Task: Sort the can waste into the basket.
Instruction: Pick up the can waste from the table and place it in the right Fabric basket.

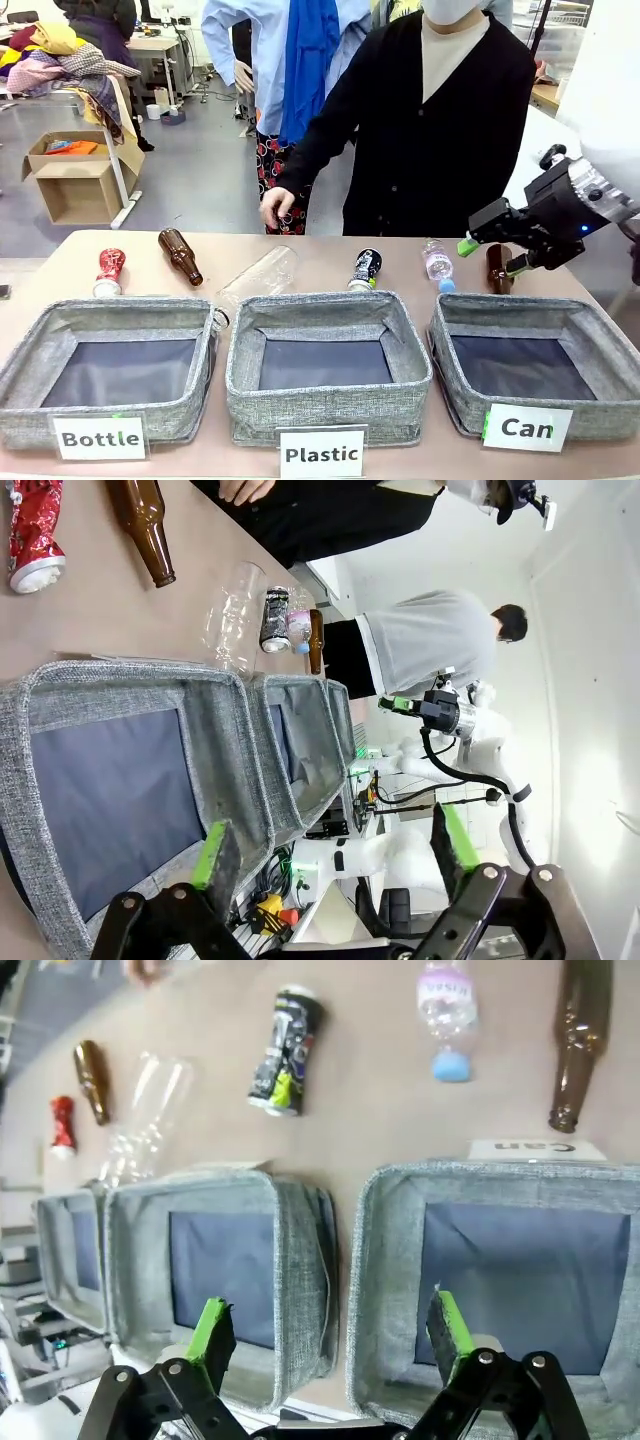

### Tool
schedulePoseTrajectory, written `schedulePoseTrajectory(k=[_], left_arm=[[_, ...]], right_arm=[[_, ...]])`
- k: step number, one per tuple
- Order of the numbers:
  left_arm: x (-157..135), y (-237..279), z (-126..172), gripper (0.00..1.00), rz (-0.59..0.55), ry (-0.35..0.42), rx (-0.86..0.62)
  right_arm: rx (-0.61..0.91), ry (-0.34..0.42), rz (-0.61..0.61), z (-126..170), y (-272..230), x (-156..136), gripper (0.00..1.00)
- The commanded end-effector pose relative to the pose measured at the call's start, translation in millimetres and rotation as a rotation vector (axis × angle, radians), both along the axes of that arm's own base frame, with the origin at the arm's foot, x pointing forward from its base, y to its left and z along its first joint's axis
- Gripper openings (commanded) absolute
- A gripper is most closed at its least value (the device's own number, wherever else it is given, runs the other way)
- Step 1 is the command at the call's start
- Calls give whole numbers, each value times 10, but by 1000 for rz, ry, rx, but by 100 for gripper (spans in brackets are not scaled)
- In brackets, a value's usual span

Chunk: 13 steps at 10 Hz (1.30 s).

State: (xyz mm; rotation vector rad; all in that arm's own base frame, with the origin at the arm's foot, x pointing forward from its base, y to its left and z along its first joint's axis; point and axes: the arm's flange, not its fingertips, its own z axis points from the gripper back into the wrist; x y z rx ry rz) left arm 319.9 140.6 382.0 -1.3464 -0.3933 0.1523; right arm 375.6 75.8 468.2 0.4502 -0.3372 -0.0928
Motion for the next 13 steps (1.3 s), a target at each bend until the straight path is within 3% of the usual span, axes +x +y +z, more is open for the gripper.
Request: schedulePoseTrajectory(k=[1,2,3,7,13], left_arm=[[-21,11,7,100,-12,-21,0],[-21,11,7,100,-12,-21,0],[-21,11,7,100,-12,-21,0],[-21,11,7,100,-12,-21,0],[-21,11,7,100,-12,-21,0]], right_arm=[[79,-6,-39,31,-150,4,100],[0,0,0,0,0,0,100],[14,16,-163,5,-34,-8,100],[-56,76,-178,-34,623,522,100],[-210,196,-368,-370,1507,1412,100]])
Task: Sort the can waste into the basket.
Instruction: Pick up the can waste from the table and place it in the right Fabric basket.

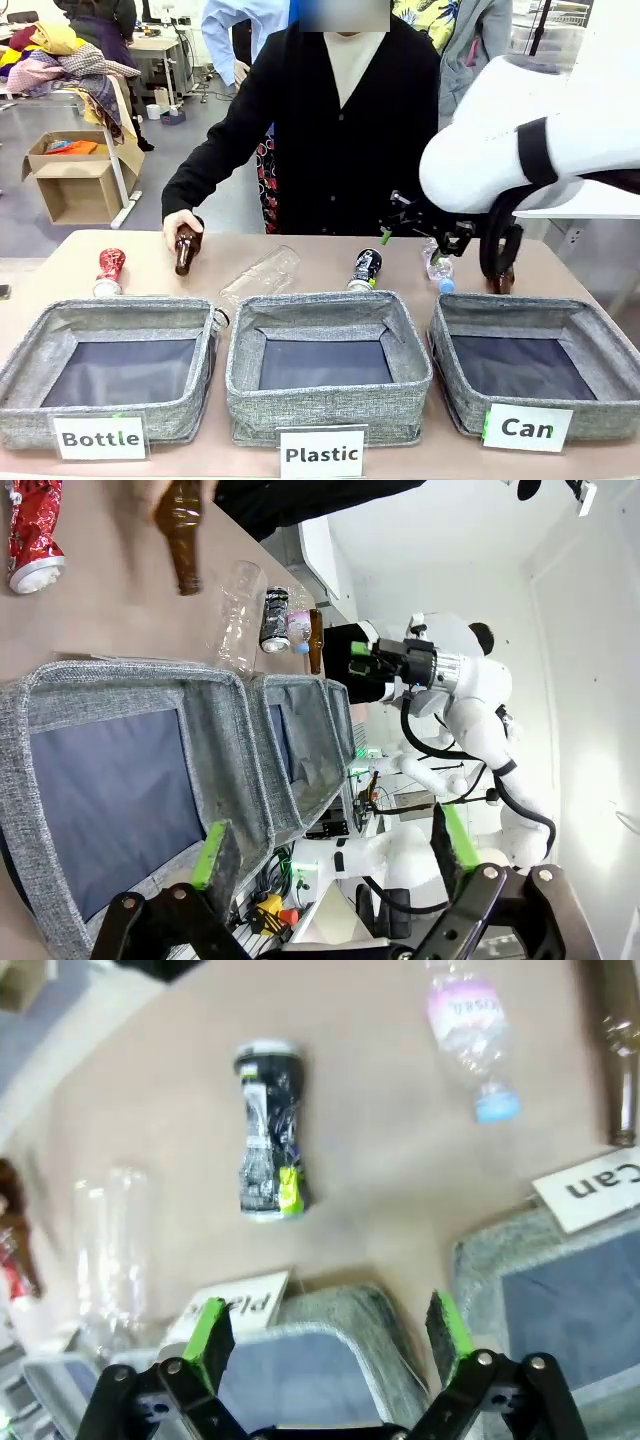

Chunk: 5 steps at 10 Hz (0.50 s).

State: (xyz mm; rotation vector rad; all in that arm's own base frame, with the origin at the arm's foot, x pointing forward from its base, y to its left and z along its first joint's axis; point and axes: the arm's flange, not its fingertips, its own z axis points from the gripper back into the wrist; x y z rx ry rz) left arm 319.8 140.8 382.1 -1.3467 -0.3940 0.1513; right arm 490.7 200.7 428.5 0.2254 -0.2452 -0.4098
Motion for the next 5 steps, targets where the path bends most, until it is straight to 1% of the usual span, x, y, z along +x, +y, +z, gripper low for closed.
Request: schedulePoseTrajectory(k=[1,2,3,4,5], left_arm=[[-20,9,5,100,-12,-20,0],[-20,9,5,100,-12,-20,0],[-20,9,5,100,-12,-20,0],[-20,9,5,100,-12,-20,0],[-20,9,5,100,-12,-20,0]], right_arm=[[-80,59,-62,-63,351,423,100],[-108,64,-68,-159,446,553,100],[-128,73,-46,-258,546,658,100],[-174,62,-42,-380,633,777,100],[-196,76,-28,-492,683,890,100]])
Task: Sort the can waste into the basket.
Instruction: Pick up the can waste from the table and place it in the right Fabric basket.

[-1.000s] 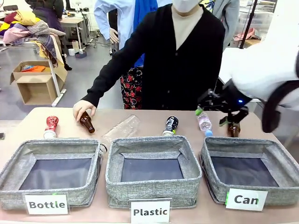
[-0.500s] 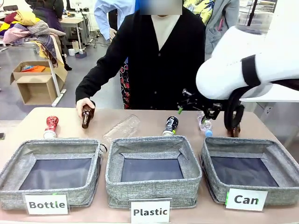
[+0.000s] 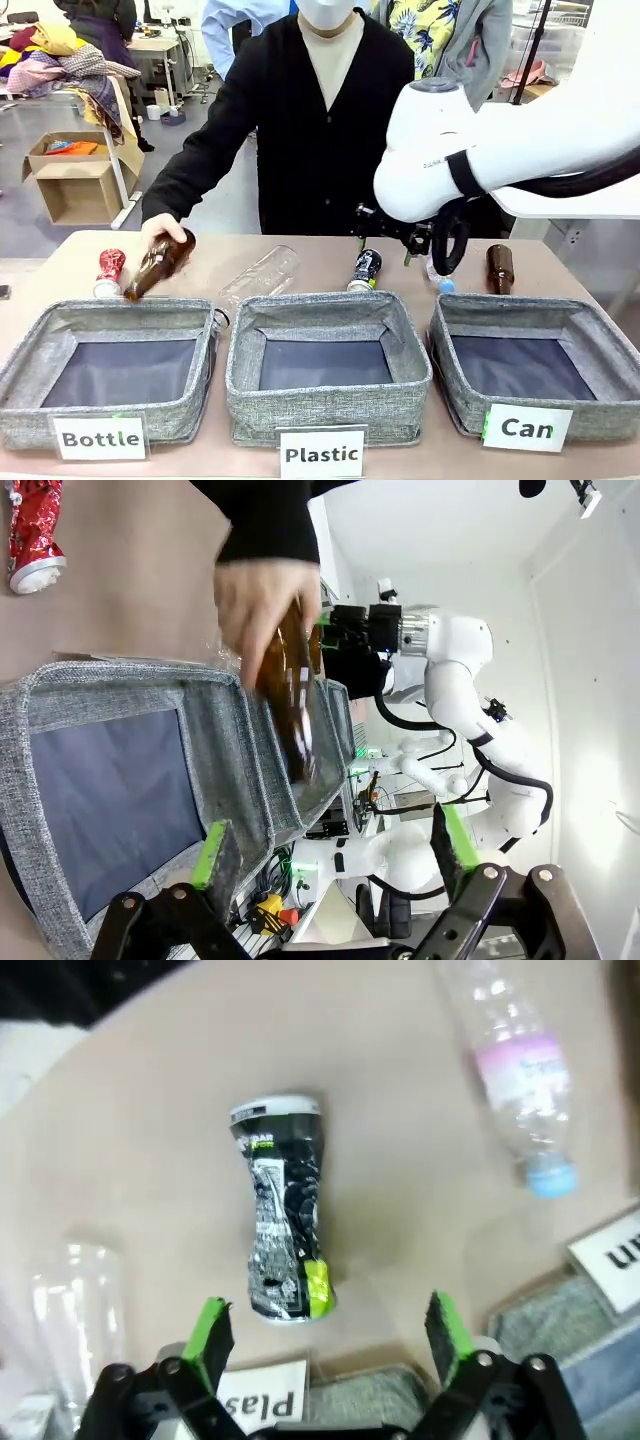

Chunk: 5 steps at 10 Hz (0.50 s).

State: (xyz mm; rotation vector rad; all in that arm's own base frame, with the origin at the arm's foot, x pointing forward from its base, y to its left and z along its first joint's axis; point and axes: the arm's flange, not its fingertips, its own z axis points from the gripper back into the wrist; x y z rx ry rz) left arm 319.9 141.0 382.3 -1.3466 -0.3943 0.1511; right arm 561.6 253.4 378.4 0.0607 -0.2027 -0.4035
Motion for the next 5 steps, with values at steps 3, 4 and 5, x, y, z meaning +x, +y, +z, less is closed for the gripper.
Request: schedulePoseTrajectory(k=[3,4,5], left_arm=[[-21,7,4,100,-12,-20,0],[-21,7,4,100,-12,-20,0],[-21,7,4,100,-12,-20,0]], right_arm=[[-129,4,-12,-365,231,426,100],[-154,-13,-4,-517,224,496,100],[-162,2,2,-625,212,535,100]])
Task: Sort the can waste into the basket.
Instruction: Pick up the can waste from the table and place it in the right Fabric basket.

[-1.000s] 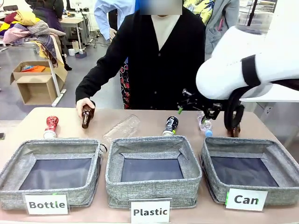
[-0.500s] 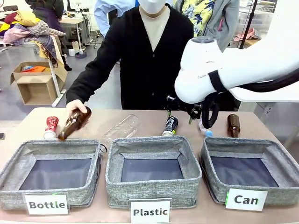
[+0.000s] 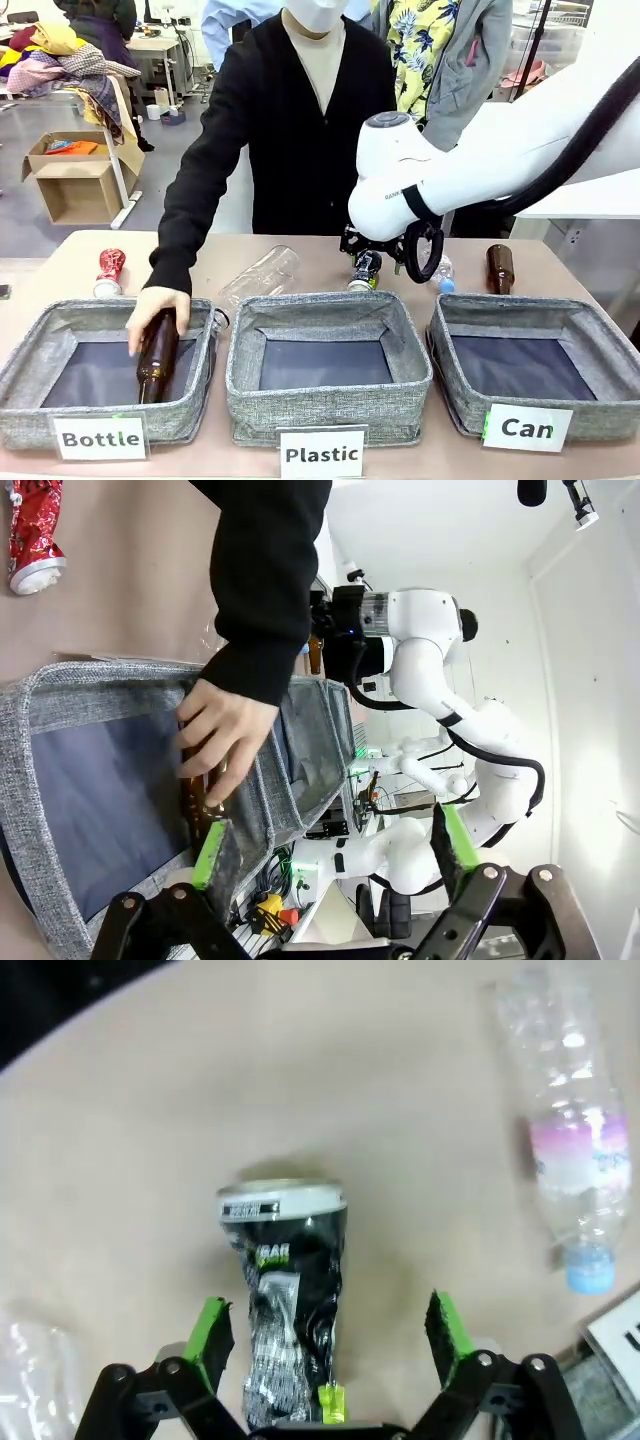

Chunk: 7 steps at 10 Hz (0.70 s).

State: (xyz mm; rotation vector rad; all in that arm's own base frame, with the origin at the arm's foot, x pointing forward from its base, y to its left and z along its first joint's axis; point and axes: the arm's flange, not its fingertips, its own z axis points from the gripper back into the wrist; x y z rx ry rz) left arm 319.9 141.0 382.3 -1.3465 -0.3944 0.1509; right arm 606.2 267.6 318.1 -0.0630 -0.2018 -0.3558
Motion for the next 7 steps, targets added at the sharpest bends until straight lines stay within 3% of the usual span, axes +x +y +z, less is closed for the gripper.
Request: schedulePoseTrajectory(k=[1,3,4,5,6,7], left_arm=[[-21,6,3,100,-12,-20,0],[-21,6,3,100,-12,-20,0],[-21,6,3,100,-12,-20,0],[-21,6,3,100,-12,-20,0],[0,0,0,100,0,0,0],[-1,56,12,100,-33,15,-69]], right_arm=[[-34,-19,-32,-90,52,109,100],[-26,-13,-36,-156,17,142,100],[-27,-3,-35,-176,11,135,40],[-26,3,-37,-178,6,138,40],[-28,13,-42,-184,1,132,0],[-25,15,-41,-185,-4,137,36]])
